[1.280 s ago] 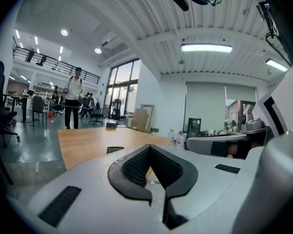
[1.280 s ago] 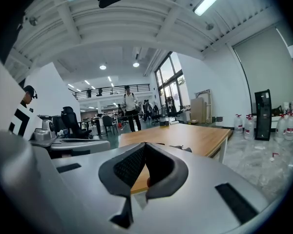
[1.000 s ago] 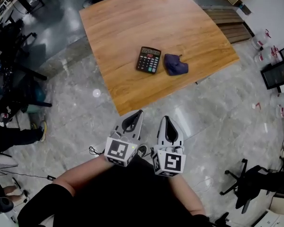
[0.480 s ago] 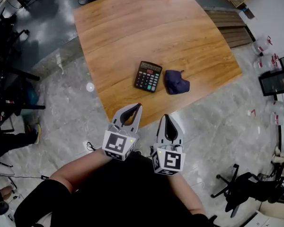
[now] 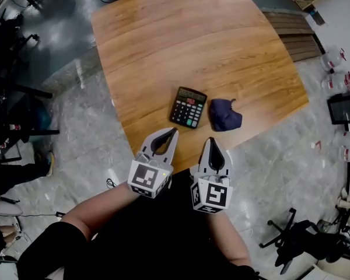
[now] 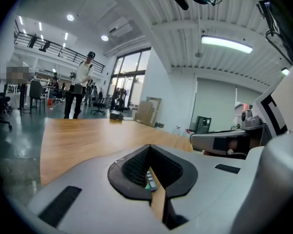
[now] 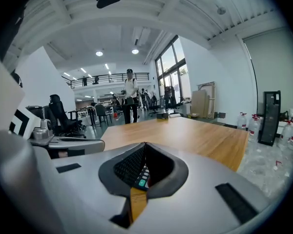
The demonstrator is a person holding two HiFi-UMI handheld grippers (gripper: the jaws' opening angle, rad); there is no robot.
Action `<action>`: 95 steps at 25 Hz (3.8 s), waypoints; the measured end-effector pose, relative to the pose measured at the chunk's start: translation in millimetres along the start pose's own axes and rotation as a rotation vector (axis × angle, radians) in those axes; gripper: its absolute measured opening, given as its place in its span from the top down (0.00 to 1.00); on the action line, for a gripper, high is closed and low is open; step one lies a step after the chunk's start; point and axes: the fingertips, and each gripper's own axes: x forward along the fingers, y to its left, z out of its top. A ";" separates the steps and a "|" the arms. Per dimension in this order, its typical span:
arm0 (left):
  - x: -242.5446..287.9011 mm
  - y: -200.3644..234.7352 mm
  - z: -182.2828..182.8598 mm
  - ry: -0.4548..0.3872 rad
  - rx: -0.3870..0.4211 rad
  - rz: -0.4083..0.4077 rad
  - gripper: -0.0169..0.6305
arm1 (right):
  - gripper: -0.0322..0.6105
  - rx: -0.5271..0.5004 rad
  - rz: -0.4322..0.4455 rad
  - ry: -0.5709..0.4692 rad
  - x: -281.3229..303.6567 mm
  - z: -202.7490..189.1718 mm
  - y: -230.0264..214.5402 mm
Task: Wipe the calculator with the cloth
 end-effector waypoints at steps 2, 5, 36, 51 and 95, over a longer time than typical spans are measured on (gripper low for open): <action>9.4 6.7 -8.0 0.013 -0.012 0.017 0.96 | 0.93 -0.006 0.016 0.021 13.4 -8.8 -4.1; 26.6 16.8 -21.2 0.035 -0.028 0.021 0.96 | 0.93 -0.023 0.046 0.046 35.0 -22.5 -10.1; 99.0 74.6 -124.3 0.225 -0.163 -0.130 0.72 | 0.93 -0.069 0.056 0.350 151.1 -149.0 -29.5; 108.4 46.9 -124.3 0.260 -0.292 -0.312 0.72 | 0.93 -0.026 0.037 0.385 154.4 -156.2 -31.1; 86.0 37.7 -101.5 0.100 -0.643 -0.300 0.87 | 0.85 0.005 -0.035 0.244 97.5 -118.1 -90.4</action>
